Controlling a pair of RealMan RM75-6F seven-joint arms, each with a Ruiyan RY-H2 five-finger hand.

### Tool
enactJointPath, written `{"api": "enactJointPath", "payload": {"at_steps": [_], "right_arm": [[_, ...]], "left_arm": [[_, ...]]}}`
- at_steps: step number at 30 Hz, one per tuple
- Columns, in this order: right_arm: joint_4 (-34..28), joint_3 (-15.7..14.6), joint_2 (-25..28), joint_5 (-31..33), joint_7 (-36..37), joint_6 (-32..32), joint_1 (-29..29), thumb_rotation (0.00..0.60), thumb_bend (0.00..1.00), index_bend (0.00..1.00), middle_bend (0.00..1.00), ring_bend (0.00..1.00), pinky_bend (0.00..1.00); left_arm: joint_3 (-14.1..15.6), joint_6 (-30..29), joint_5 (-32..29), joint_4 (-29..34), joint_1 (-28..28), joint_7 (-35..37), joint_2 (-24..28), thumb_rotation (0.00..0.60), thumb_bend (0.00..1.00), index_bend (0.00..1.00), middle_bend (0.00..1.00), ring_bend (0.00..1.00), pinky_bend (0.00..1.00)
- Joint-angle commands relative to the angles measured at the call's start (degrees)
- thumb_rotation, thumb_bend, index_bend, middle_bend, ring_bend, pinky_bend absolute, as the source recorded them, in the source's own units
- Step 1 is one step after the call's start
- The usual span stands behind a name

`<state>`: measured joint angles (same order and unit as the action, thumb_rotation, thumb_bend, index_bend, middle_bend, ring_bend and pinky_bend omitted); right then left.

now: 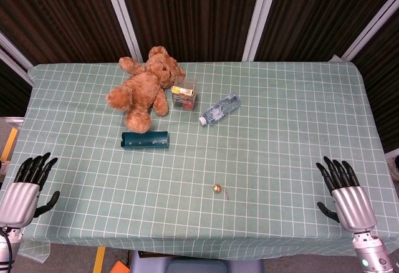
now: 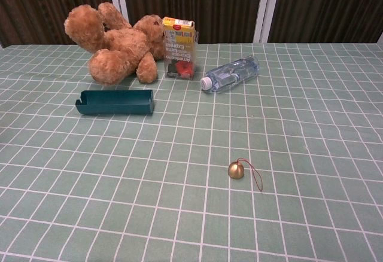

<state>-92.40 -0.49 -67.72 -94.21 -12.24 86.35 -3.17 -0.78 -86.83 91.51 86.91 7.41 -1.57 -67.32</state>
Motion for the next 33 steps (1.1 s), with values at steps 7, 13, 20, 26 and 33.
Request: {"api": "enactJointPath", "payload": {"at_steps": [7, 13, 20, 26, 33], "right_arm": [[2.56, -0.32, -2.39, -4.51, 0.25, -5.29, -4.99, 0.600, 0.29, 0.00, 0.00, 0.00, 0.00], [3.34, 2.01, -7.96, -7.52, -2.24, -14.56, -13.83, 0.600, 0.29, 0.01, 0.00, 0.00, 0.00], [3.60, 4.79, -14.60, -4.29, -1.64, -27.10, -23.28, 0.600, 0.29, 0.30, 0.00, 0.00, 0.00], [7.51, 5.51, -20.47, -2.63, -3.64, -30.81, -27.31, 0.600, 0.34, 0.47, 0.00, 0.00, 0.00], [10.60, 5.98, -24.34, 0.52, -5.53, -32.15, -29.15, 0.600, 0.41, 0.56, 0.01, 0.00, 0.00]], "left_arm": [[0.19, 0.69, 0.29, -0.28, 0.39, 1.24, 0.07, 0.600, 0.36, 0.06, 0.00, 0.00, 0.07], [0.07, 0.31, 0.65, -0.82, 0.50, 1.88, -0.21, 0.600, 0.37, 0.04, 0.00, 0.00, 0.07], [0.27, -0.15, 1.15, -0.95, 0.41, 2.93, 0.10, 0.600, 0.37, 0.04, 0.00, 0.00, 0.07], [0.21, 0.22, 0.61, -1.02, 0.45, 4.58, 0.74, 0.600, 0.37, 0.04, 0.00, 0.00, 0.07], [0.42, 0.55, 0.64, -0.83, 0.50, 5.25, 1.24, 0.600, 0.37, 0.04, 0.00, 0.00, 0.07]]}}
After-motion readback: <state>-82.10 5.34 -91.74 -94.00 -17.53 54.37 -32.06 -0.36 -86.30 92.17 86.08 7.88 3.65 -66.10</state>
